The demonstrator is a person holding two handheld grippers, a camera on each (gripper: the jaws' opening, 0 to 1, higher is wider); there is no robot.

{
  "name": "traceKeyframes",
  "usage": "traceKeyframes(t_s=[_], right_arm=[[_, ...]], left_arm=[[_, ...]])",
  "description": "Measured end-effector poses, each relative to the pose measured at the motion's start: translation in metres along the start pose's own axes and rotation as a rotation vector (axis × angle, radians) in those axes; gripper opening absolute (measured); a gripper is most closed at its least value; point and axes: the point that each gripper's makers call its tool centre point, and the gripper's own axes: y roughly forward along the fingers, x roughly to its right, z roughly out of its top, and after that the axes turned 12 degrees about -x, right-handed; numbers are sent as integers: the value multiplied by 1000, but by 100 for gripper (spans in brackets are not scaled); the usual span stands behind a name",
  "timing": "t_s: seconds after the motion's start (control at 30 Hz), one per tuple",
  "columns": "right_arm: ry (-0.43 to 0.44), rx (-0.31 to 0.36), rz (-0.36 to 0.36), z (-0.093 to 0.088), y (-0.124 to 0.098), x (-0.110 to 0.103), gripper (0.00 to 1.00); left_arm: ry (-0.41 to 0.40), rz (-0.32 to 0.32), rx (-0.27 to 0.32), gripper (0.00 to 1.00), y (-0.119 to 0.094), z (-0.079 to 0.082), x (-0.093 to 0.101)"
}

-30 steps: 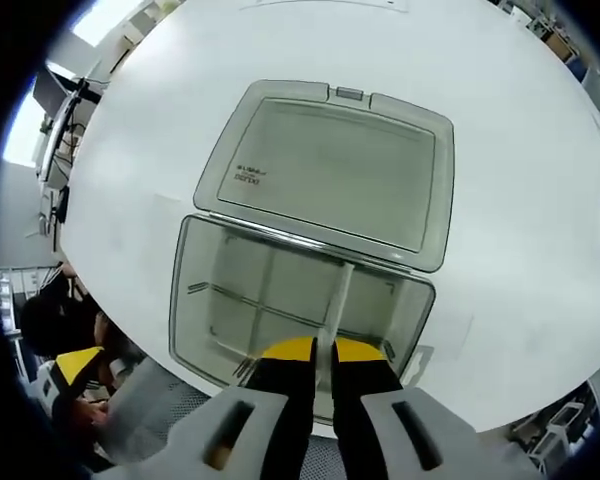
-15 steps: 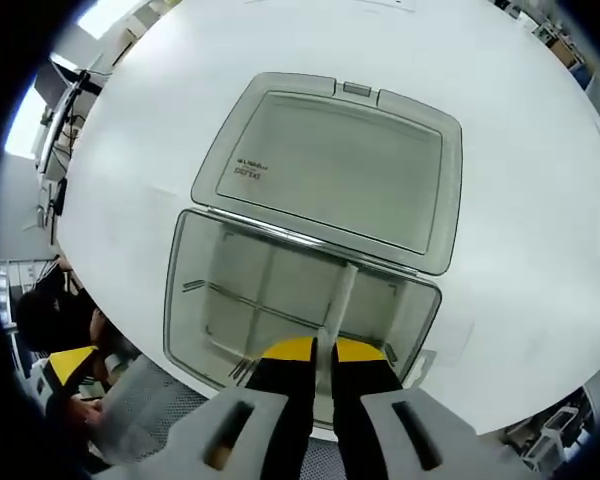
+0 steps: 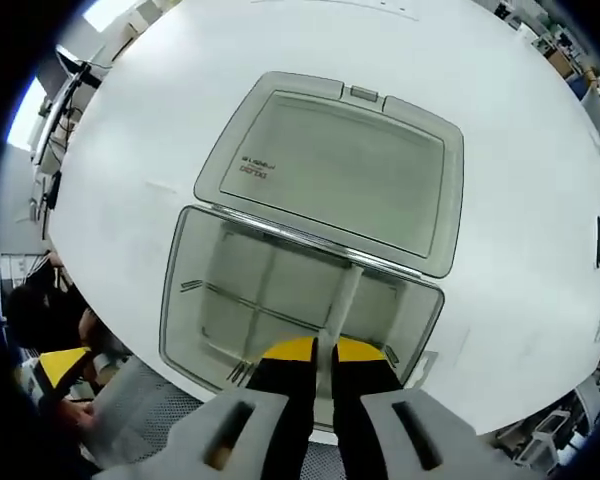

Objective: Insert the divider into the dual guide fixture by aligning both edges with the guide slots and pushing it downward to the bottom, including one-sided entry, uneven engagement, binding, and posture correction.

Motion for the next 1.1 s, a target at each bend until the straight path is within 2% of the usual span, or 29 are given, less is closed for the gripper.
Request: traceKeyframes(t_s=[0.53, 0.8, 1.1], right_arm=[[-18, 1, -52, -5, -4, -5, 0], [51, 28, 28, -5, -4, -3, 0], [-30, 67, 58, 4, 1, 2, 3]], left_arm=[[-8, 3, 6, 73, -1, 0, -1], [-9, 4, 5, 73, -1, 0, -1], [-3, 2, -4, 73, 0, -1, 0]])
